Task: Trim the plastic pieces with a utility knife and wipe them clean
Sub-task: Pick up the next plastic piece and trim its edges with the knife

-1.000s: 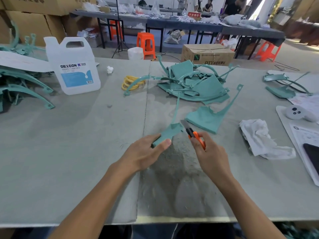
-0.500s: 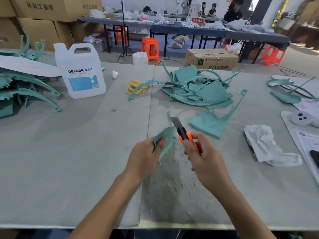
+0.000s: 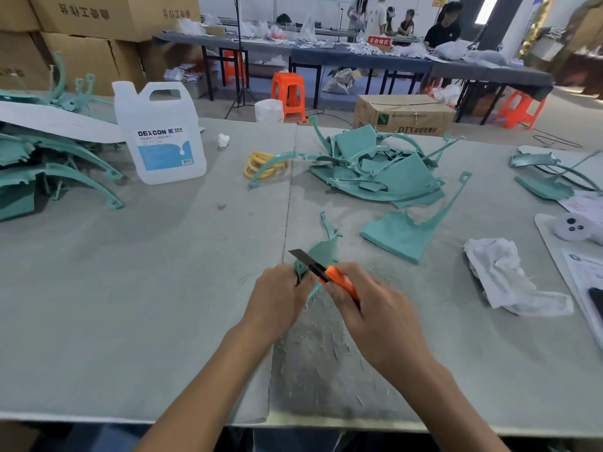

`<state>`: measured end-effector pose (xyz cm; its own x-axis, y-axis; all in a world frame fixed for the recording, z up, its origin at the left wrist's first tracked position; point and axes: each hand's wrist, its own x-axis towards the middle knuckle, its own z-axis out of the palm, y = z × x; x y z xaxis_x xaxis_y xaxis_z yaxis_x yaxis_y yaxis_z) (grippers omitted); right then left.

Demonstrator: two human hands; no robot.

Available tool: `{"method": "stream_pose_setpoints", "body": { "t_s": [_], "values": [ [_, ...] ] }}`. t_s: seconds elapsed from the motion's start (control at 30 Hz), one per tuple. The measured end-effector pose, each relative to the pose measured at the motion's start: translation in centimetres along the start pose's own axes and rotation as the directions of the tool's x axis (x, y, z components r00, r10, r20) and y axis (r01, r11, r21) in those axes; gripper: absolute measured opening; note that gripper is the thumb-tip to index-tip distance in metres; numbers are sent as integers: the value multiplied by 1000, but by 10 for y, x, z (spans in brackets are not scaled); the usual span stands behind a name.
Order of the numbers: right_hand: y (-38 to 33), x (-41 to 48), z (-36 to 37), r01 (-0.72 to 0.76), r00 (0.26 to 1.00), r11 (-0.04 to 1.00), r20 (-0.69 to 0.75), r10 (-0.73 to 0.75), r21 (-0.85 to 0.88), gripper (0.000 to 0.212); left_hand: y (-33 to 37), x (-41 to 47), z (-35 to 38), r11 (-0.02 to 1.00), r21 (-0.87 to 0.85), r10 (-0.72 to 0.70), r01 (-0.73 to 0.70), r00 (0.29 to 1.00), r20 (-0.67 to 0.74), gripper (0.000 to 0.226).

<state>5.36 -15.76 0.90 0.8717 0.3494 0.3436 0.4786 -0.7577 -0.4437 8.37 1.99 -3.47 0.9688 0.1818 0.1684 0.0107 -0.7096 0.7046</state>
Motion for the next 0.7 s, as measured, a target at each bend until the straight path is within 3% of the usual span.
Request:
{"method": "stream_pose_setpoints", "body": {
  "t_s": [0.23,0.4,0.53,0.7],
  "values": [
    [28,18,-13,-199,977,977,-94,192,-73,21,-1,-7,-3,1000,-14,18,-18,1000,9,54],
    [0,2,-12,-22,999,1000,-35,22,8,23,2,-4,-4,1000,5,24,-24,1000,-16,52],
    [-8,3,-6,37,999,999,9,-37,-17,27,4,-4,-2,999,45,-7,7,1000,9,50],
    [22,26,-14,-170,985,979,-29,168,-115,23,5,-8,-4,1000,26,10,-10,1000,5,54]
  ]
}}
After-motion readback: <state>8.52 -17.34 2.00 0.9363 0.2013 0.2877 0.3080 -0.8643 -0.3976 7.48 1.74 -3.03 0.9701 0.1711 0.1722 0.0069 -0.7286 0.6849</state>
